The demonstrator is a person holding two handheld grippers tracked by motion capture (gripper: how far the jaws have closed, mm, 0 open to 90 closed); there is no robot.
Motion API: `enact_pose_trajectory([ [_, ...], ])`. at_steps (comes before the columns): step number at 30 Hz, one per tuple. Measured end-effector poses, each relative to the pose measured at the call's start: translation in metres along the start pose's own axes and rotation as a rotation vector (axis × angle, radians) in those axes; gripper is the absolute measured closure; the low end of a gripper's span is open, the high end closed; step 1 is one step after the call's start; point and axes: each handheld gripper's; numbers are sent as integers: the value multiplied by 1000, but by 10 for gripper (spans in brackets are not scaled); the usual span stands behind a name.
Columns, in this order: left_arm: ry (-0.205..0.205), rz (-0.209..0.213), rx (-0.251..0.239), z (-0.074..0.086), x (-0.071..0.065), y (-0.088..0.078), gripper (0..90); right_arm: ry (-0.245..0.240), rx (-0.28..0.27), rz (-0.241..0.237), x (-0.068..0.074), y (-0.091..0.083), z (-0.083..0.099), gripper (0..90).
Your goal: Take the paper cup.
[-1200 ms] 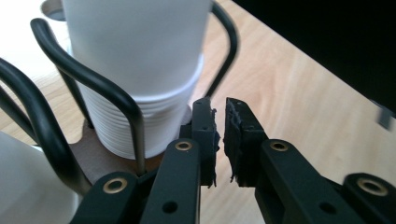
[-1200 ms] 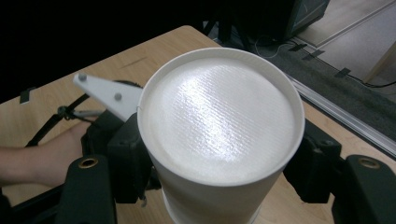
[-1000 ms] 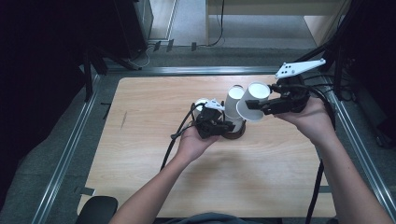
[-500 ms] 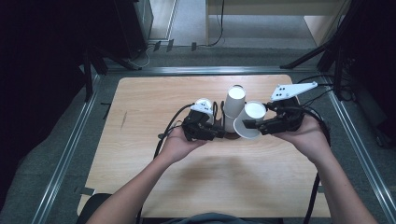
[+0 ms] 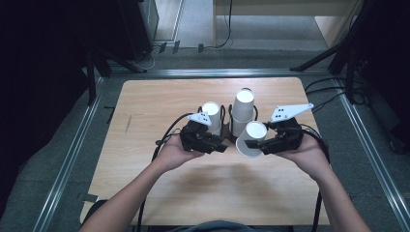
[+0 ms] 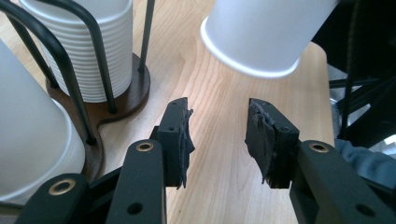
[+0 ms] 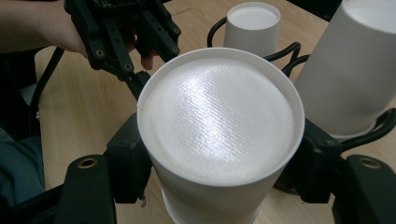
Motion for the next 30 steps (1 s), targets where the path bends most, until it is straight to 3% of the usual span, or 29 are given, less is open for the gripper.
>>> enact_pose_trajectory([
  [3, -5, 15, -4, 3, 1, -2, 584, -9, 8, -17, -1, 11, 8, 331],
  [6, -5, 25, 7, 5, 3, -3, 572, 13, 13, -37, -4, 21, 14, 331],
  [10, 13, 14, -20, 9, 3, -7, 502, 14, 22, -55, -5, 33, 18, 331],
  [14, 4, 25, -9, 14, 7, -10, 478, 11, 0, -75, -7, 37, 22, 331],
  [16, -7, 23, -2, 18, 8, -10, 450, 44, -14, -90, -10, 40, 25, 331],
  [21, -48, 34, 49, 25, 15, -9, 370, 47, -6, -107, -12, 47, 26, 331],
  [25, -65, 58, 29, 28, 18, -12, 297, 41, 0, -118, -12, 49, 25, 331],
  [30, -59, 75, 28, 30, 18, -14, 281, 42, 4, -137, -10, 53, 23, 331],
])
Point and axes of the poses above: each handheld gripper's, and its own axes: y roughly forward along the jaws, z roughly out of its underside, x roughly to its left, and after that the axes turned 5 degrees about -x, right-handed
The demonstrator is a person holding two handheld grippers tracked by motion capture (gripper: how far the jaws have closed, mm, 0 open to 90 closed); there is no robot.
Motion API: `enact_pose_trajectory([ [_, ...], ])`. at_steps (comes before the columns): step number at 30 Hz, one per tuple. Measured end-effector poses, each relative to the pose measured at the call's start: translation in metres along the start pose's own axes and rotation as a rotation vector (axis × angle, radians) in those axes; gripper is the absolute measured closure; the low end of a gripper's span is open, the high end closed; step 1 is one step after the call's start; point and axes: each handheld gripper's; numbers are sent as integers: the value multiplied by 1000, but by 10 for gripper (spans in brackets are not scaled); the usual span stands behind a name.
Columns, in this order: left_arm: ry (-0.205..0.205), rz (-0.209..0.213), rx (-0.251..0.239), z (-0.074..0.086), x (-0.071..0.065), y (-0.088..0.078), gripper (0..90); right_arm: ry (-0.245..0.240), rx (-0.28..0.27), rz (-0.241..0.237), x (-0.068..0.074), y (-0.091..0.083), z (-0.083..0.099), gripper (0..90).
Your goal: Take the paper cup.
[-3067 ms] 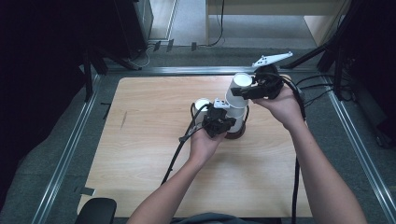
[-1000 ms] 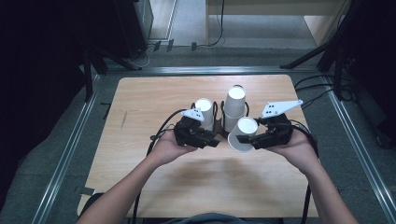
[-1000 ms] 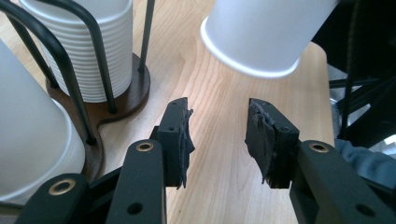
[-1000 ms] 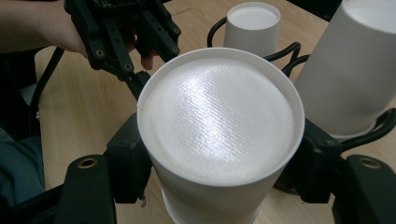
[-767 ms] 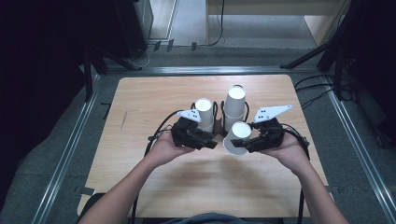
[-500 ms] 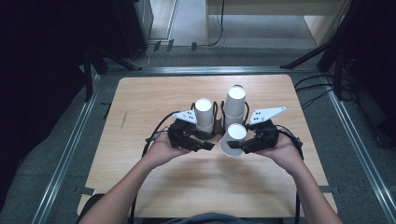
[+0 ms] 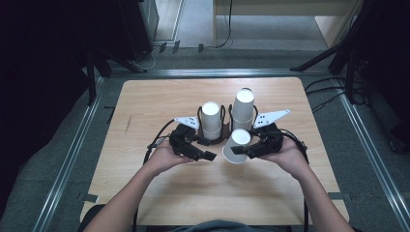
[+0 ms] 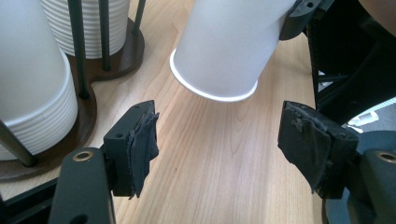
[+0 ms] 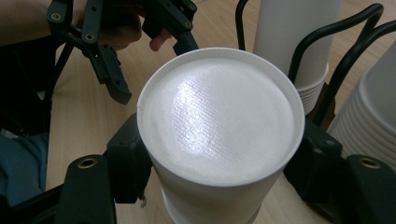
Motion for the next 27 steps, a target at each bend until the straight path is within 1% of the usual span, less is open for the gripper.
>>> enact_pose_trajectory([
  [4, 19, -6, -6, 0, -3, -1, 281, 0, 3, -12, 2, 2, -3, 331],
  [5, 20, -15, -7, -1, -3, 0, 273, 1, 5, -14, 3, 3, -4, 331],
  [6, 17, -12, -3, -1, -3, 0, 260, -2, 6, -13, 4, 3, -5, 331],
  [9, 29, -5, -7, -1, -4, 1, 250, -1, 3, -18, 5, 4, -6, 331],
  [11, 46, -6, -10, -2, -5, 0, 241, -6, 1, -23, 6, 6, -7, 331],
  [14, 45, 2, -14, -4, -5, 0, 232, 0, -6, -33, 6, 6, -9, 331],
  [15, 41, 17, -12, -4, -4, 0, 230, 3, -10, -38, 7, 6, -10, 331],
  [16, 33, 28, -15, -4, -4, 0, 209, 7, -10, -42, 7, 7, -10, 331],
  [18, 30, 25, -7, -4, -3, 1, 191, 6, -14, -51, 7, 7, -11, 330],
  [21, 32, 22, -8, -4, -3, 1, 178, 3, -12, -53, 9, 8, -11, 330],
  [23, 39, 13, -8, -4, -4, 2, 168, -1, -14, -53, 9, 8, -12, 330],
  [27, 50, 17, -11, -6, -6, 4, 161, 3, -28, -56, 10, 9, -13, 330],
])
Point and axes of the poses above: each handheld gripper's, and its own axes: y roughly forward along the jaws, z roughly out of its underside, x roughly to its left, and after that the axes turned 5 degrees about -x, right-handed
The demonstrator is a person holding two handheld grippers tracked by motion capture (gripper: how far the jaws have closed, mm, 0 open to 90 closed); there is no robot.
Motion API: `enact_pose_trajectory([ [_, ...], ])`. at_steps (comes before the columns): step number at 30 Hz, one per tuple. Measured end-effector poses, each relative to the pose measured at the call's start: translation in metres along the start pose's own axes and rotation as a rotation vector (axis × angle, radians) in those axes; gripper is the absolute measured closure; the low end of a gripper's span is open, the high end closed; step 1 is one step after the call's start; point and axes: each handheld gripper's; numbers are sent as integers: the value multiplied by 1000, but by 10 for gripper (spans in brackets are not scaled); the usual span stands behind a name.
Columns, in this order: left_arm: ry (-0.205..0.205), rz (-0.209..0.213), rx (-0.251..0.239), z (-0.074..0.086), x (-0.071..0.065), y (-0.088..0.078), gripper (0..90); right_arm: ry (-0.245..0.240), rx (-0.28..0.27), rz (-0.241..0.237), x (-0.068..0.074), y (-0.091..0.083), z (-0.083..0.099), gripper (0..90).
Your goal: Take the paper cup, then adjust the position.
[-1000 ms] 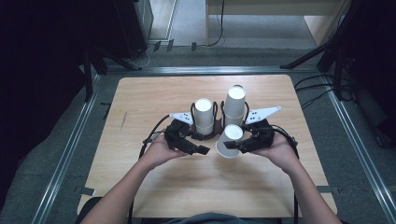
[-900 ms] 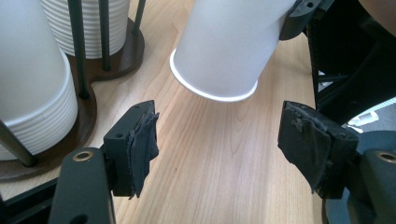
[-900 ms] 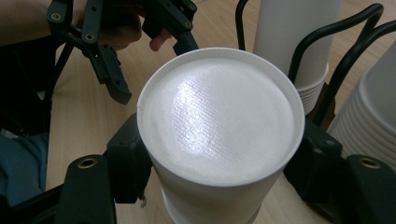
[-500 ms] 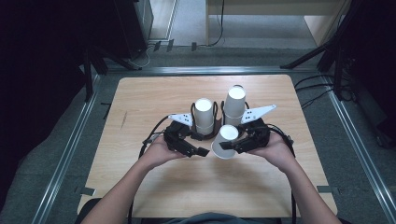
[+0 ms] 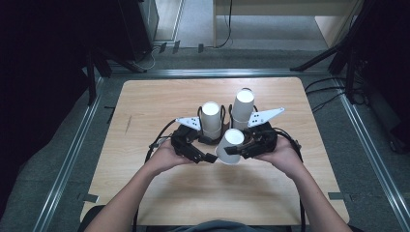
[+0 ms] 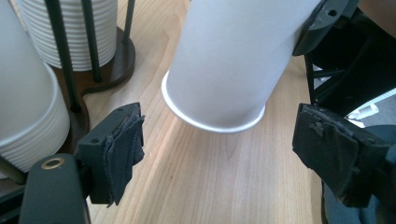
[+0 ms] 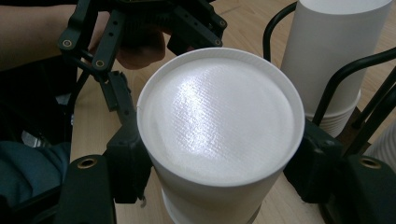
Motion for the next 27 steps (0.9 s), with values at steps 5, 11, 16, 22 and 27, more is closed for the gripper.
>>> enact_pose_trajectory([
  [5, 9, 5, 7, -1, -1, 3, 157, -1, -1, -7, 2, 3, -2, 330],
  [11, 24, 12, 9, -1, -4, 7, 155, 6, -13, -26, 5, 6, -5, 331],
  [16, 34, 14, 6, -2, -7, 11, 156, 15, -22, -46, 7, 8, -7, 331],
  [22, 42, 14, -11, -2, -8, 13, 170, 32, -35, -67, 9, 10, -9, 331],
  [27, 73, 5, -32, -1, -11, 14, 190, 35, -42, -76, 9, 12, -9, 332],
])
Point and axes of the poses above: each handheld gripper's, and its own axes: y roughly forward along the jaws, z roughly out of its underside, x roughly to its left, and after that the axes turned 5 degrees about -x, right-handed
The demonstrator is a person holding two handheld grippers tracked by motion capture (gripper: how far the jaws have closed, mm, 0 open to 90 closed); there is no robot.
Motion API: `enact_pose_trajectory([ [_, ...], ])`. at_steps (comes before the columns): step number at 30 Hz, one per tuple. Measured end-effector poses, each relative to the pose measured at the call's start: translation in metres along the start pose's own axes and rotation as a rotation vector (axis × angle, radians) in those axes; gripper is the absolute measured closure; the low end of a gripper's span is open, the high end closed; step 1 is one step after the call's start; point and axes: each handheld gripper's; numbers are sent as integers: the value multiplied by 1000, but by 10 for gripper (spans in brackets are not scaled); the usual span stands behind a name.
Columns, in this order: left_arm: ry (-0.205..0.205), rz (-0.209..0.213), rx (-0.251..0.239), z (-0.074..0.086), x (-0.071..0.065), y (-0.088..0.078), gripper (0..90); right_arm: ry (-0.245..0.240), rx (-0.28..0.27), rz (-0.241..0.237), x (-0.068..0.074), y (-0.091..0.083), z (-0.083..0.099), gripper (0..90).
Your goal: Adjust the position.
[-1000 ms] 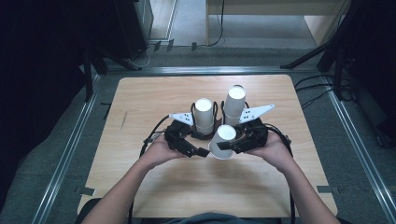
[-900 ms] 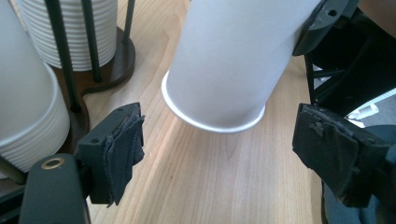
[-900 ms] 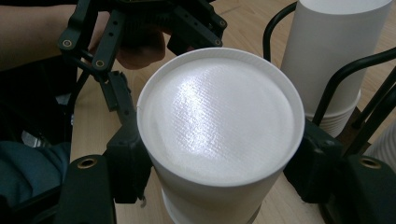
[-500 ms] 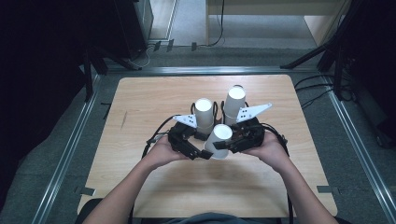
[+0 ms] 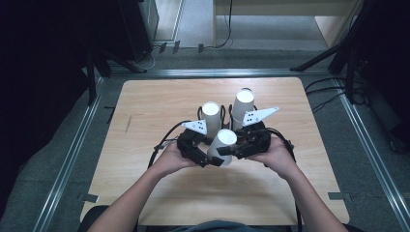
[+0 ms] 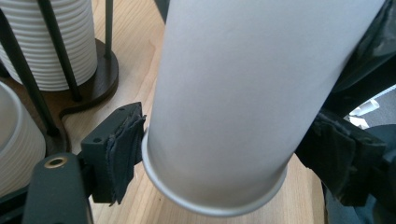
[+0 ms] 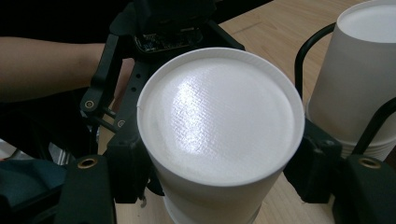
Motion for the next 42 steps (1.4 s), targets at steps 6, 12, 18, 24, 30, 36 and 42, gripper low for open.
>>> enact_pose_trajectory([
  [6, 4, 10, -3, -1, -2, 0, 211, 15, -12, -15, -1, -1, 0, 334],
  [12, 18, 24, -8, -2, -4, 0, 263, 9, -4, -21, -1, 1, 2, 339],
  [18, 24, 24, 2, -2, -3, 0, 288, 14, 6, -20, -1, 2, 2, 340],
  [24, 12, 25, 23, -3, 0, -1, 313, 19, -6, -13, -2, 2, 3, 327],
  [30, 2, 11, 23, -2, 2, -7, 312, 7, -32, 12, -4, -7, 2, 257],
  [36, -6, 17, 54, -4, 7, -15, 320, -16, -17, 23, -5, -13, 5, 256],
  [42, 1, -5, 106, -7, 12, -23, 321, -43, 21, 42, -5, -11, 10, 256],
])
Point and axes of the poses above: each handheld gripper's, and its own axes: y roughly forward along the jaws, z roughly out of its underside, x roughly to its left, and after that the axes turned 5 degrees about -x, right-handed
